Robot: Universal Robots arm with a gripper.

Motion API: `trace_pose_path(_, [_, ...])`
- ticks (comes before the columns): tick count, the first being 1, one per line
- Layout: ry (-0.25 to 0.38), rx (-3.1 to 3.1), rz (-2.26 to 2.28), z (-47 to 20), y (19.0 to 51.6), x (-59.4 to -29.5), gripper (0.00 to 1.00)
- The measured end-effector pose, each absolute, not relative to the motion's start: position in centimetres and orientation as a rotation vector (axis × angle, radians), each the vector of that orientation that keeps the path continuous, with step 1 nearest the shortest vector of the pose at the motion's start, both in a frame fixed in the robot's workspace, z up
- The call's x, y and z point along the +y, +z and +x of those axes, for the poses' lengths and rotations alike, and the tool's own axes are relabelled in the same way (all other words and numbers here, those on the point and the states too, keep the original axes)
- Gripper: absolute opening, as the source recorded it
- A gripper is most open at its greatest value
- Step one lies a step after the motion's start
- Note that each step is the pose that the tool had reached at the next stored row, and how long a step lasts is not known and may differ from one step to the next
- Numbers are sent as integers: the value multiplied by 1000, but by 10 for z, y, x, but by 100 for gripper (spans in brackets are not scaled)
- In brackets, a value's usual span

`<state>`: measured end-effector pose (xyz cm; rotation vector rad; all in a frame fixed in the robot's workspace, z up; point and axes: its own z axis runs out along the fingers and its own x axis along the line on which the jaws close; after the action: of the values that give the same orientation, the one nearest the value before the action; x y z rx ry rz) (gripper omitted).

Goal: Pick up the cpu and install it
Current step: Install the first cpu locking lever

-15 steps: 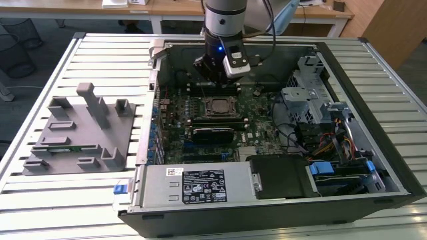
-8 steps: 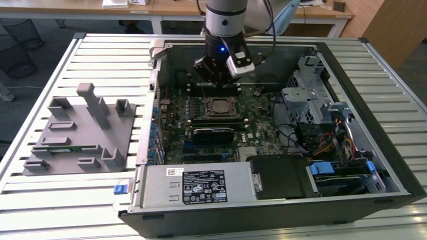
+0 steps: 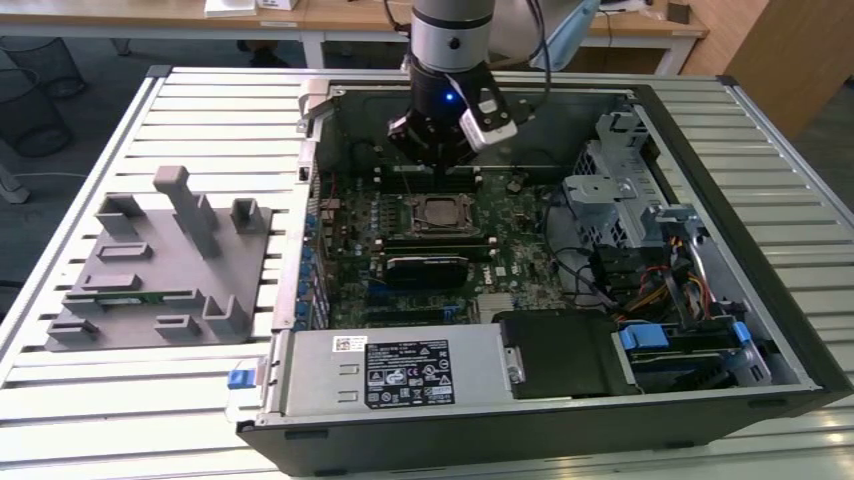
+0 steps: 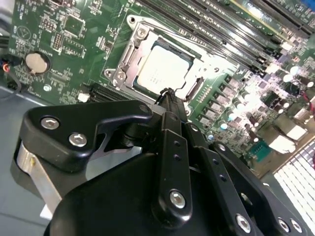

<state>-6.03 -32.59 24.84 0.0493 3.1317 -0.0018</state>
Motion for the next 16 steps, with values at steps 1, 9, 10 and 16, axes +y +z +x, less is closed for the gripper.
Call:
trace_pose_path(1, [-2,3132,47,-60,250,-326,11])
trace_pose_path(9, [-2,3132,-22,-66,253,-326,11])
trace_pose_path(10, [-1,3132,-28,-68,253,-326,11])
trace_pose_path(16, [-1,3132,-41,-90,253,-326,11])
